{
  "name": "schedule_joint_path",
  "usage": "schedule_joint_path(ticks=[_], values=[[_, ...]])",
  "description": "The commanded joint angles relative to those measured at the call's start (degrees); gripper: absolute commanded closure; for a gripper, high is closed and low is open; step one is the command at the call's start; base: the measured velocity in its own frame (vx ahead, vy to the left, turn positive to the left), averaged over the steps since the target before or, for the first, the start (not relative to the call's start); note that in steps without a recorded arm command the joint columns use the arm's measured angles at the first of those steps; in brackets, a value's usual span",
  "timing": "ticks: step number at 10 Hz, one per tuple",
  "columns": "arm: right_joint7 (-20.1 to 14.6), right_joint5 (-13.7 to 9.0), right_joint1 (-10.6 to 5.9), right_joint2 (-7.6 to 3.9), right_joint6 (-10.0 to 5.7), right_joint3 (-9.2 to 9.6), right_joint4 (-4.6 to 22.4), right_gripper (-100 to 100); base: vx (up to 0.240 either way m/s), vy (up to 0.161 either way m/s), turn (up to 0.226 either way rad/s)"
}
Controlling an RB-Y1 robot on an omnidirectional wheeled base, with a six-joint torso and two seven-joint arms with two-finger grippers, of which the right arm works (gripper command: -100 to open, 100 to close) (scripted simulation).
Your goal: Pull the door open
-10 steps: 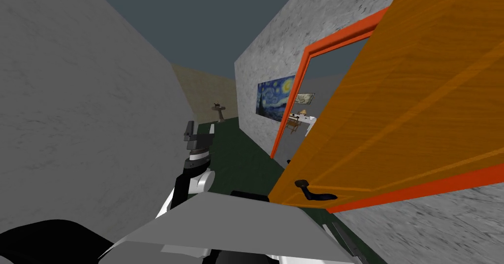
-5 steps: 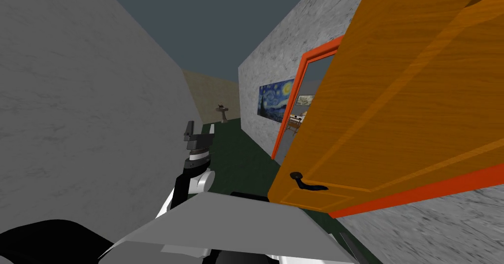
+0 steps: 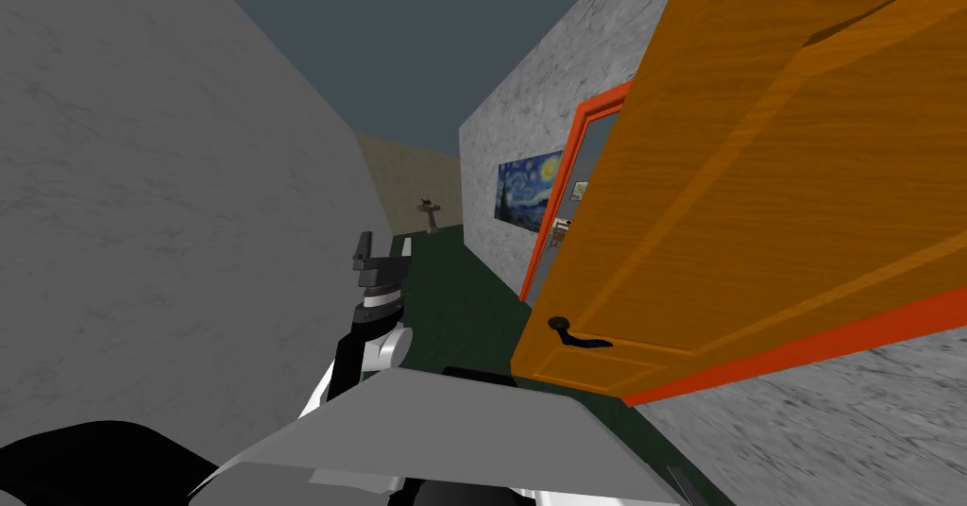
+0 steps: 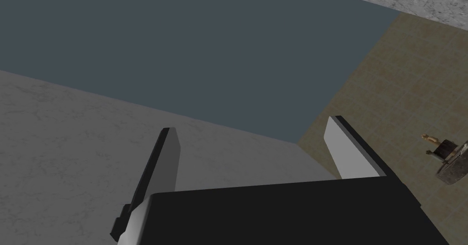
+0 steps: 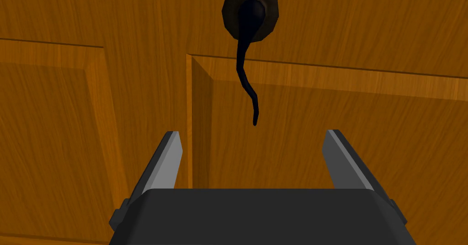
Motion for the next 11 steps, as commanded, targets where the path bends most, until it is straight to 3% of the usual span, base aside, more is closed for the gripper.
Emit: schedule_joint_path(ticks=[1,3,9,11], values=[[0.18,-0.26,0.49,0.24,-1.07,-0.16,-0.04,-100,-0.167,-0.028,-0.014],[-0.11,-0.28,0.15,0.03,0.34,-0.24,0.02,-100,0.012,0.011,0.046],[-1.36,-0.97,-1.31,-0.57,5.03,-1.17,-0.18,-100,0.196,0.075,0.066],[-2.15,-1.41,-2.25,-0.95,5.08,-1.77,-0.31,-100,0.223,0.037,0.027]])
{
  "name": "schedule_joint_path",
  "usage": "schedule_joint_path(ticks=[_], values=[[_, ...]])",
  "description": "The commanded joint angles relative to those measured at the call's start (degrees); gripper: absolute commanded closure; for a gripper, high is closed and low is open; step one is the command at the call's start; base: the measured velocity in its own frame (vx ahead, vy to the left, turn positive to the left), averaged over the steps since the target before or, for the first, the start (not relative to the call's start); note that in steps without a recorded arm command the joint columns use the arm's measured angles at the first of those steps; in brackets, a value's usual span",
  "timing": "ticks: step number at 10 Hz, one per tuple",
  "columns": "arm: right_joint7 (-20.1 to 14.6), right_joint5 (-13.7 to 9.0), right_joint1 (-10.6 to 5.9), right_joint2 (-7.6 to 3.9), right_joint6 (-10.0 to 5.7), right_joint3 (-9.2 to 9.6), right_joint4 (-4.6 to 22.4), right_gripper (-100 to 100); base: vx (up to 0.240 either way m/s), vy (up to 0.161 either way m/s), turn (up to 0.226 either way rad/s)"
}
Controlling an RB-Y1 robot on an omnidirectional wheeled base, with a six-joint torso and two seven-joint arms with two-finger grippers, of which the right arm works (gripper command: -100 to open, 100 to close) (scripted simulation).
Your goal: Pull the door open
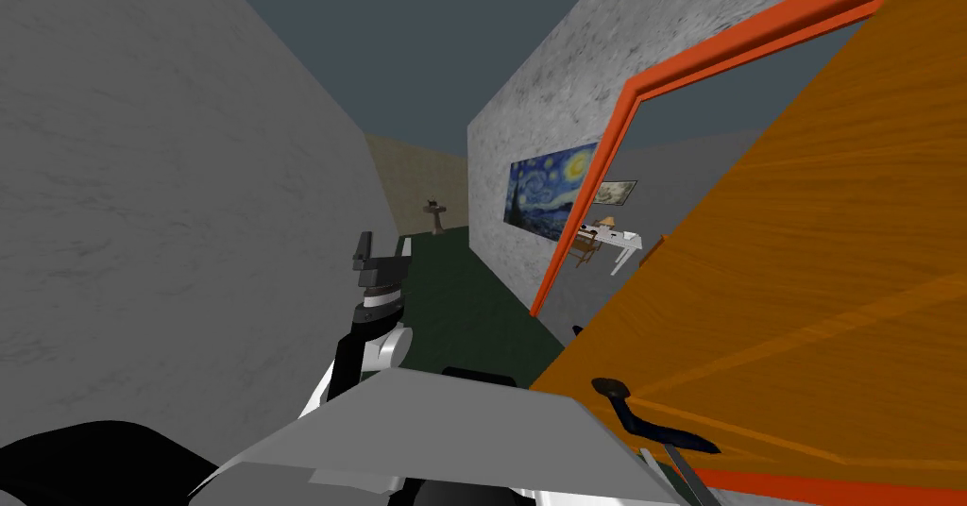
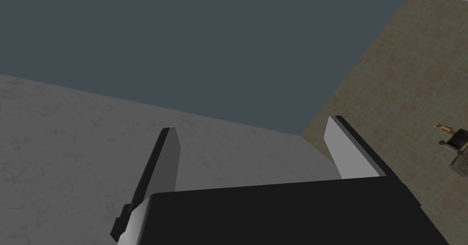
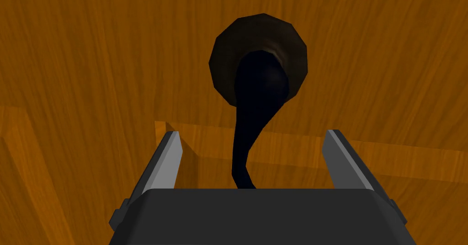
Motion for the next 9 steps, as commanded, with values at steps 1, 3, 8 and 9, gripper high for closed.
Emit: schedule_joint_path(ticks=[1,3,8,9], values=[[-0.72,-0.36,-0.94,-0.28,-1.14,-0.50,0.04,-100,0.227,-0.001,0.005],[-0.48,-0.21,-0.80,-0.21,-0.51,-0.29,0.19,100,0.044,-0.002,0.003],[-0.48,-0.21,-0.80,-0.21,-0.51,-0.29,0.19,100,-0.018,-0.001,0.002],[-0.24,-0.47,-0.34,0.27,0.47,-0.41,0.70,100,-0.117,-0.041,0.249]])
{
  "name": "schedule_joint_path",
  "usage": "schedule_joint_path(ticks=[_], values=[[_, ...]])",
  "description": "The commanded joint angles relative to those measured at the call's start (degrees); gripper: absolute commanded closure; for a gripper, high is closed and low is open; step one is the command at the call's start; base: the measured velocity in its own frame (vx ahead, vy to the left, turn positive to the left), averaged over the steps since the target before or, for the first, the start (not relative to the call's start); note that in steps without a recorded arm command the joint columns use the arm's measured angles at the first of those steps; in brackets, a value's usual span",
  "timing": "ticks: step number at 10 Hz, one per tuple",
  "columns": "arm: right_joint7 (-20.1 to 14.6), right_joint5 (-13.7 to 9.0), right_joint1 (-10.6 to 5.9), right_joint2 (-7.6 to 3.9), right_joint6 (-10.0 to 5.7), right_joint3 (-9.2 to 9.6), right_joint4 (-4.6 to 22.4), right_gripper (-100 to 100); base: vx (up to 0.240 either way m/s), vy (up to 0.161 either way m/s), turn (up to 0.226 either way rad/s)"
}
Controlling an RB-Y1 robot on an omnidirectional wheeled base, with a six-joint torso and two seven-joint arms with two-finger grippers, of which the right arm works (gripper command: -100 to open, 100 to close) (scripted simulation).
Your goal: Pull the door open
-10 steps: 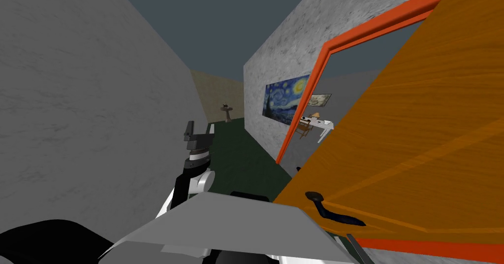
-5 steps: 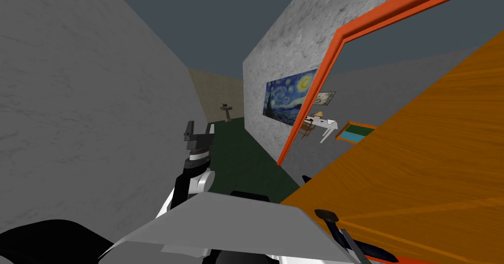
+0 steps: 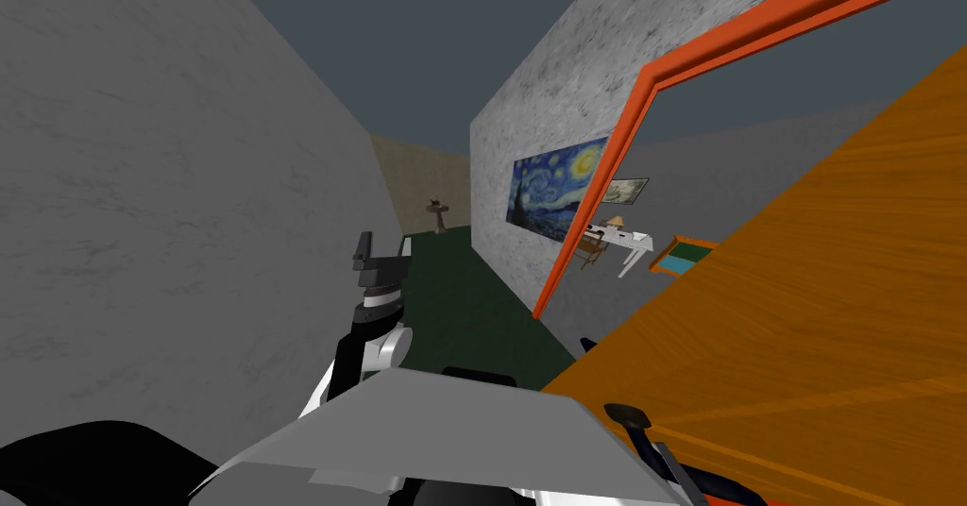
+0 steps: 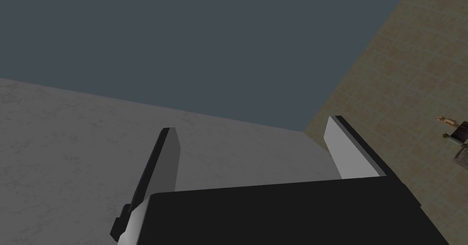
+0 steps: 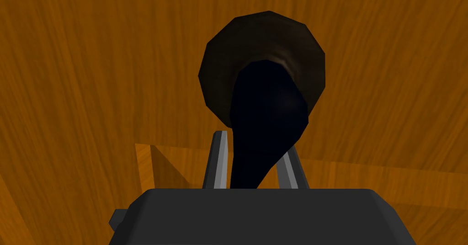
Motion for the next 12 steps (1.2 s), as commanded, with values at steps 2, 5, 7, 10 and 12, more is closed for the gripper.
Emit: schedule_joint_path(ticks=[2,5,7,10,12], values=[[0.31,-0.23,0.86,0.36,1.00,-0.09,-0.10,100,-0.175,-0.027,0.145],[0.59,-0.51,1.48,0.86,0.49,-0.24,0.47,100,-0.066,-0.007,0.042],[0.81,-0.72,1.96,1.24,-0.57,-0.34,0.92,100,-0.186,-0.049,0.169],[1.00,-0.91,2.39,1.59,-2.07,-0.44,1.32,100,-0.140,-0.035,0.072],[1.16,-1.07,2.74,1.87,-3.75,-0.52,1.65,100,-0.061,-0.007,0.027]])
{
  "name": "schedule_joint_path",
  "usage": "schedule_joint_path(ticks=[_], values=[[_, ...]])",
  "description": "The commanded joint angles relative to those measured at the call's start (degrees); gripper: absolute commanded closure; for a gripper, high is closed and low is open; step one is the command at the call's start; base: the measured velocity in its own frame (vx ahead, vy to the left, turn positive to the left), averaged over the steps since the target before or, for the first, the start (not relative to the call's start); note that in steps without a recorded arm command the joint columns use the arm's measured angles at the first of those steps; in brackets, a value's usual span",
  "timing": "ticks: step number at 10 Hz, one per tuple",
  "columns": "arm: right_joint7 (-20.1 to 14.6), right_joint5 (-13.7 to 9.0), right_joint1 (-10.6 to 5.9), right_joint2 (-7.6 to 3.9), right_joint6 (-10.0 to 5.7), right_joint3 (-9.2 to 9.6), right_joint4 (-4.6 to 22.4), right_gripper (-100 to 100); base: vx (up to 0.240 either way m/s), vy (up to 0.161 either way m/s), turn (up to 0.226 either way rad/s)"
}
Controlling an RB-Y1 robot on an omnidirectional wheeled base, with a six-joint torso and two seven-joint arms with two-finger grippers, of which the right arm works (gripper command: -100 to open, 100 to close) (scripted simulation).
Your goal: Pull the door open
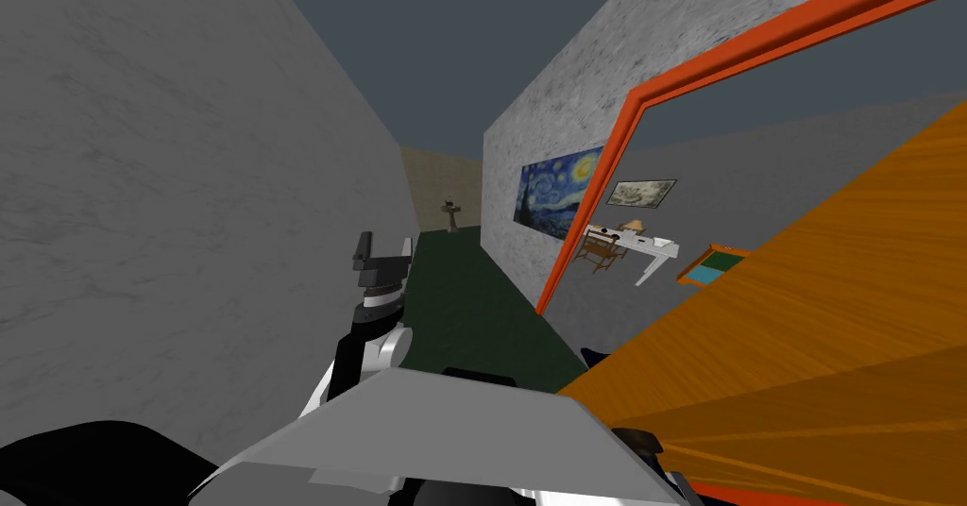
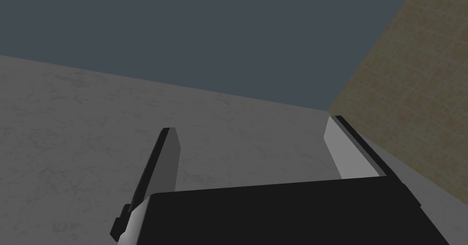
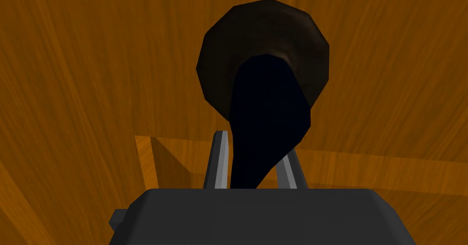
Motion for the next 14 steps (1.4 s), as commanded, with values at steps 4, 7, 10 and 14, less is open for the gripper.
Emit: schedule_joint_path(ticks=[4,7,10,14], values=[[0.42,-0.12,0.58,0.39,-1.40,-0.04,-0.67,100,-0.101,-0.020,0.038],[0.59,-0.97,1.45,1.23,0.83,-0.62,-0.57,100,-0.032,-0.028,0.245],[0.74,-1.72,2.23,1.89,2.05,-1.16,-0.55,100,-0.071,-0.011,0.231],[0.84,-2.24,2.77,2.35,2.57,-1.54,-0.54,100,-0.049,0.001,0.092]])
